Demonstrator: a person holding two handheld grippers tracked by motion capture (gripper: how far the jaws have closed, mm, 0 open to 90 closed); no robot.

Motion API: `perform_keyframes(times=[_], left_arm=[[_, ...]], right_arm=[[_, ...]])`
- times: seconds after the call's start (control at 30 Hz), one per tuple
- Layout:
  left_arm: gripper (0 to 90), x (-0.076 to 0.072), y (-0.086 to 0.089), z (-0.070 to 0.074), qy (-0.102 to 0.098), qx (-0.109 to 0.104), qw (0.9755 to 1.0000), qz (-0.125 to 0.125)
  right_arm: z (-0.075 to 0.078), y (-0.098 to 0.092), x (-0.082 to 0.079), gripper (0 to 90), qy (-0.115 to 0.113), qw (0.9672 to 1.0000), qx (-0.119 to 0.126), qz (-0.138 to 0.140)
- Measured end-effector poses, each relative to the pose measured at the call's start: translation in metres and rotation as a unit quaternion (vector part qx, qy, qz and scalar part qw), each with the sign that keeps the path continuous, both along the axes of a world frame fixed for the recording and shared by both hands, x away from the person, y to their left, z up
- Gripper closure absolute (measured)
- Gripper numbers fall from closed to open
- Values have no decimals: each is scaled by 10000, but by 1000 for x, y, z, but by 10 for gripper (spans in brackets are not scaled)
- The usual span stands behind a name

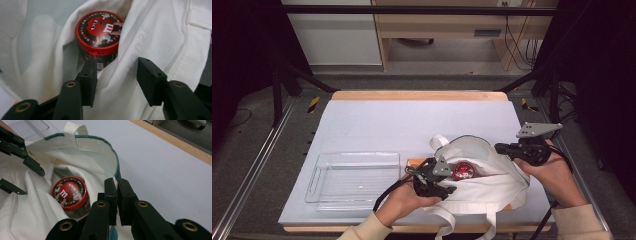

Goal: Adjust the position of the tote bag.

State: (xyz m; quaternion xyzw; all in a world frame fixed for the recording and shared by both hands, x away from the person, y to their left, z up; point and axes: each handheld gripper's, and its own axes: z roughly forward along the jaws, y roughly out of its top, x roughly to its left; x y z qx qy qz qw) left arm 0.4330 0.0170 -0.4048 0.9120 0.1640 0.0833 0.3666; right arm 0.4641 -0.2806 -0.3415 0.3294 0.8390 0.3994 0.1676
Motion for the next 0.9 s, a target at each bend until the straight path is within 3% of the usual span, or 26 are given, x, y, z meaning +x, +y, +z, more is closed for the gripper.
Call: perform_keyframes(times=[0.23, 0.4, 0.5, 0.63, 0.9], left_arm=[[712, -5, -1, -2, 8, 76, 10000, -58], [850, -9, -1, -5, 53, 10, 9999, -98], [874, -12, 1, -5, 29, -43, 10000, -79], [880, -21, 2, -4, -146, -37, 9998, -105], [887, -37, 8, -12, -245, -47, 9994, -228]], right_arm=[[0, -1, 0, 872, 11, 10000, 28, -20], [0, -2, -1, 872, -5, 10000, 10, -25], [-1, -3, -1, 872, 1, 10000, 18, -45], [-3, -5, -1, 872, 20, 9999, -7, -99], [-13, -17, 6, 873, 43, 9989, -61, -456]])
